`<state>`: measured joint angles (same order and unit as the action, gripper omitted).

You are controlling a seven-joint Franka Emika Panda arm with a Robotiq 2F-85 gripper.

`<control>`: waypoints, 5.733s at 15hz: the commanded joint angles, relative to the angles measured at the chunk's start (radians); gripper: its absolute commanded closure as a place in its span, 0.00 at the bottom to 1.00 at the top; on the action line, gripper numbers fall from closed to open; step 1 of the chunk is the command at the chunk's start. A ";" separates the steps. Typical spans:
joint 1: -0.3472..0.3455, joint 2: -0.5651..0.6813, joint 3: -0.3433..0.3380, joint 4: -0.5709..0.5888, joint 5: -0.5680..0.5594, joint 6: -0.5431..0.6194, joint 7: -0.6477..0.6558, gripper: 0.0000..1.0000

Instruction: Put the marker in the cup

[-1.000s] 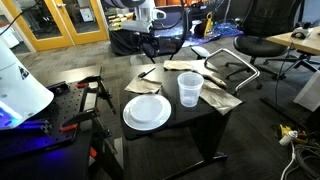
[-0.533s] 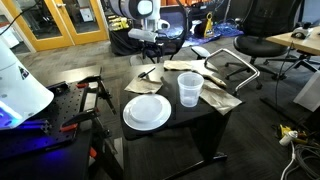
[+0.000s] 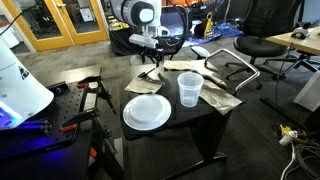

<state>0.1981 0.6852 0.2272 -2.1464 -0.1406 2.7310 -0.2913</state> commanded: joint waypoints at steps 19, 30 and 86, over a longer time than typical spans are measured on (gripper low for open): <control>0.003 0.042 -0.003 0.024 -0.014 0.001 0.013 0.71; 0.004 -0.031 -0.009 -0.028 0.006 0.060 0.079 0.97; 0.094 -0.451 -0.250 -0.013 -0.923 -0.718 2.408 0.97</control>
<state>0.3421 0.2048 -0.0845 -2.2046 -1.0418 2.1206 2.0181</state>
